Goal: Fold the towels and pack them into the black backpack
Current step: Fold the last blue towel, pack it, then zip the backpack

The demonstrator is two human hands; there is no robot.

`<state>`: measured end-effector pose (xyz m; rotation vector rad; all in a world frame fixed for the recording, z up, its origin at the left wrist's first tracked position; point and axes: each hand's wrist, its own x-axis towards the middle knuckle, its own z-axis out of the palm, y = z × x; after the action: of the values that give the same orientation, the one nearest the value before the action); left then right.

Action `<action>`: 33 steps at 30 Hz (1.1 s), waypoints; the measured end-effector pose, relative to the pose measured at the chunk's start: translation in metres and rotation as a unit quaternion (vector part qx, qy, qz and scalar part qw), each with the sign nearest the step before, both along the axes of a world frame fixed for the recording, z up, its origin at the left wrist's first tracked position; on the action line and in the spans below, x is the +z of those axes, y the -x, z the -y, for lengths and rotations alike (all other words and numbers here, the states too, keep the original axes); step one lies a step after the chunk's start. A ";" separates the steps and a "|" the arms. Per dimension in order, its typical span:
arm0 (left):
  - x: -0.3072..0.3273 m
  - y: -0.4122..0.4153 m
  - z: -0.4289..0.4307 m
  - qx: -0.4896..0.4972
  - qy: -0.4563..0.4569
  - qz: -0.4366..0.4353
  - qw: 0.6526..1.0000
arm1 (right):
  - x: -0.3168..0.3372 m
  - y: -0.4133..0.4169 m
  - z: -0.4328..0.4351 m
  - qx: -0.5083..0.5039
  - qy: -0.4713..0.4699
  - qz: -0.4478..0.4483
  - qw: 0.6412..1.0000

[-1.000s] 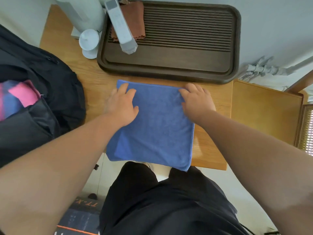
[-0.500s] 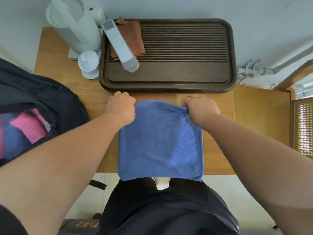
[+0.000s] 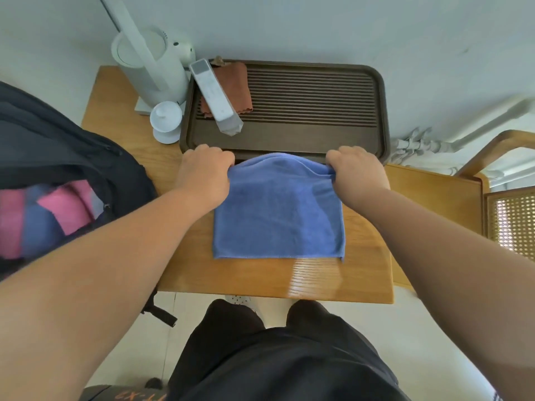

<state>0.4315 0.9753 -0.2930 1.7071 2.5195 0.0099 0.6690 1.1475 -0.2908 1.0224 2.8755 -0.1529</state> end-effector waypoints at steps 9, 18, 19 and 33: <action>-0.045 -0.060 0.098 -0.007 0.047 0.074 0.996 | -0.036 -0.086 0.066 0.072 0.148 0.030 0.986; -0.073 -0.076 0.125 -0.029 0.100 -0.001 0.995 | -0.058 -0.104 0.085 0.027 0.101 0.097 0.990; -0.075 -0.078 0.125 -0.025 0.119 0.000 0.993 | -0.059 -0.103 0.088 0.034 0.106 0.124 0.986; -0.065 -0.094 0.072 0.055 0.098 0.141 0.984 | -0.067 -0.008 0.102 0.000 0.109 0.051 0.993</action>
<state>0.5258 0.9030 -0.3579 1.3842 2.3175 0.0099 0.6769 1.0452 -0.3582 0.9596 2.6948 -0.3934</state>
